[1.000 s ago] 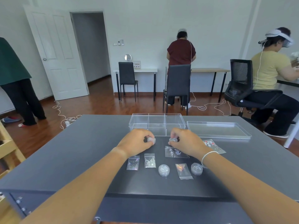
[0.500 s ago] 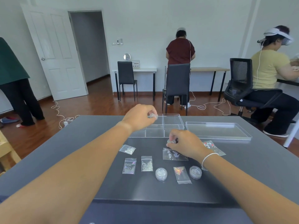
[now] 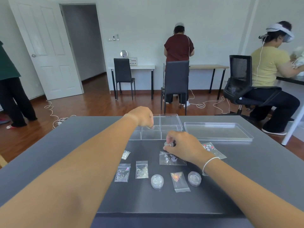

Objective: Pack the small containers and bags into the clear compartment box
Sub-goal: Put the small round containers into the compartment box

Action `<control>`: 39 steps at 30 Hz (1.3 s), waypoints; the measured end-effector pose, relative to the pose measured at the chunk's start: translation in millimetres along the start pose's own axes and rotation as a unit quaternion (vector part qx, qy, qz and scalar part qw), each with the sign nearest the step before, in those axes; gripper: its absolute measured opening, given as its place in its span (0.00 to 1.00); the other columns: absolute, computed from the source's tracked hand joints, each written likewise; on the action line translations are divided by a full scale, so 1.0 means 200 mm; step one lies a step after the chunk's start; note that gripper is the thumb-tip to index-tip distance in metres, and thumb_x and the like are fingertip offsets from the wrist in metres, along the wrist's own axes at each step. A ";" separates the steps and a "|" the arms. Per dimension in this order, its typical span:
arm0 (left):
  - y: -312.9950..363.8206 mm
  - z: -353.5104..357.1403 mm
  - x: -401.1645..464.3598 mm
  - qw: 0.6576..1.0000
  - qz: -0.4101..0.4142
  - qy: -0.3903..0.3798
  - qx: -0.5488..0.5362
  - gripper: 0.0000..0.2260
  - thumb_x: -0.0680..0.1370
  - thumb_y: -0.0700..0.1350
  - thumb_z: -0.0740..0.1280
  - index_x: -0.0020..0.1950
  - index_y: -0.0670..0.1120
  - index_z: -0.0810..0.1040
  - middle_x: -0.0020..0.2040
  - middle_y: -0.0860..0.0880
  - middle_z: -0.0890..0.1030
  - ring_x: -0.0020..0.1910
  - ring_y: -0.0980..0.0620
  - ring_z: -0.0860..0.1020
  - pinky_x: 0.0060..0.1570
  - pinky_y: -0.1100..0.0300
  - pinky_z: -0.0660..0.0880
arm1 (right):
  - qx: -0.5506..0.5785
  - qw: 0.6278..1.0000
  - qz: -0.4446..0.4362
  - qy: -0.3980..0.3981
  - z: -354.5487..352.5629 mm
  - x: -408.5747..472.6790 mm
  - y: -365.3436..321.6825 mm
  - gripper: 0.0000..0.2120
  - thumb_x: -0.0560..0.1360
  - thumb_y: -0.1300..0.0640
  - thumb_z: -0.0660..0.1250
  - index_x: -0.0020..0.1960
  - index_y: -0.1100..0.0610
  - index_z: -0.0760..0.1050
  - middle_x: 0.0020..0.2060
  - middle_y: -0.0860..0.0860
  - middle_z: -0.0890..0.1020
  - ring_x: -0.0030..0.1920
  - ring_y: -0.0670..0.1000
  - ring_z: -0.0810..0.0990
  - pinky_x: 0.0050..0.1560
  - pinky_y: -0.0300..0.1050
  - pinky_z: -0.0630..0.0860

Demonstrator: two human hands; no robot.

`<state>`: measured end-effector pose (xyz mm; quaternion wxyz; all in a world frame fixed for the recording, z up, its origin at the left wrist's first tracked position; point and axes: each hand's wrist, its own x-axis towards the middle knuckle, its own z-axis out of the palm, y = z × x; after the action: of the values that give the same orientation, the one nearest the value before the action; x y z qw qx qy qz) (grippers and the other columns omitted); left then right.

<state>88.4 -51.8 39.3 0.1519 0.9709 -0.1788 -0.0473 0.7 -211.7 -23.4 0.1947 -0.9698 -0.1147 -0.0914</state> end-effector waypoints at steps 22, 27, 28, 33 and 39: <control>0.05 0.04 0.09 0.983 -0.013 0.006 0.182 0.09 0.73 0.45 0.67 0.51 0.46 0.81 0.53 0.48 0.83 0.53 0.45 0.79 0.50 0.55 0.74 | -0.003 1.000 -0.012 -0.003 -0.01 0.01 0.01 0.08 0.72 0.47 0.67 0.42 0.49 0.70 0.49 0.51 0.83 0.46 0.52 0.79 0.48 0.43 0.76; 0.04 0.01 0.07 0.978 -0.017 -0.005 0.207 0.08 0.74 0.44 0.60 0.38 0.44 0.77 0.44 0.46 0.79 0.44 0.45 0.74 0.46 0.56 0.67 | -0.003 1.000 -0.010 -0.010 -0.01 0.01 0.02 0.08 0.72 0.46 0.66 0.43 0.48 0.69 0.50 0.50 0.83 0.46 0.51 0.79 0.48 0.43 0.76; 0.03 0.01 0.07 0.977 -0.020 -0.008 0.212 0.09 0.74 0.45 0.59 0.36 0.45 0.75 0.43 0.45 0.77 0.44 0.46 0.71 0.48 0.55 0.66 | -0.003 1.000 -0.010 -0.009 -0.01 0.01 0.02 0.08 0.72 0.46 0.66 0.43 0.48 0.69 0.50 0.50 0.83 0.46 0.51 0.79 0.47 0.42 0.76; 0.00 -0.01 0.05 0.971 -0.025 -0.012 0.237 0.11 0.75 0.47 0.56 0.37 0.45 0.73 0.50 0.45 0.76 0.53 0.46 0.65 0.55 0.51 0.62 | -0.003 1.000 -0.011 -0.006 0.00 0.01 0.02 0.08 0.72 0.46 0.66 0.42 0.48 0.69 0.50 0.50 0.83 0.46 0.52 0.79 0.47 0.43 0.76; 0.00 0.00 0.02 0.980 -0.018 0.002 0.197 0.14 0.75 0.45 0.56 0.54 0.41 0.76 0.58 0.43 0.71 0.58 0.44 0.65 0.56 0.52 0.64 | -0.001 1.000 -0.010 -0.007 0.00 0.01 0.01 0.08 0.72 0.46 0.66 0.43 0.48 0.69 0.51 0.50 0.83 0.47 0.52 0.79 0.47 0.41 0.75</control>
<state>91.7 -52.3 38.4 -0.0428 0.9851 -0.1664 -0.0122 3.0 -214.4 -23.4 0.1916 -0.9695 -0.1257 -0.0869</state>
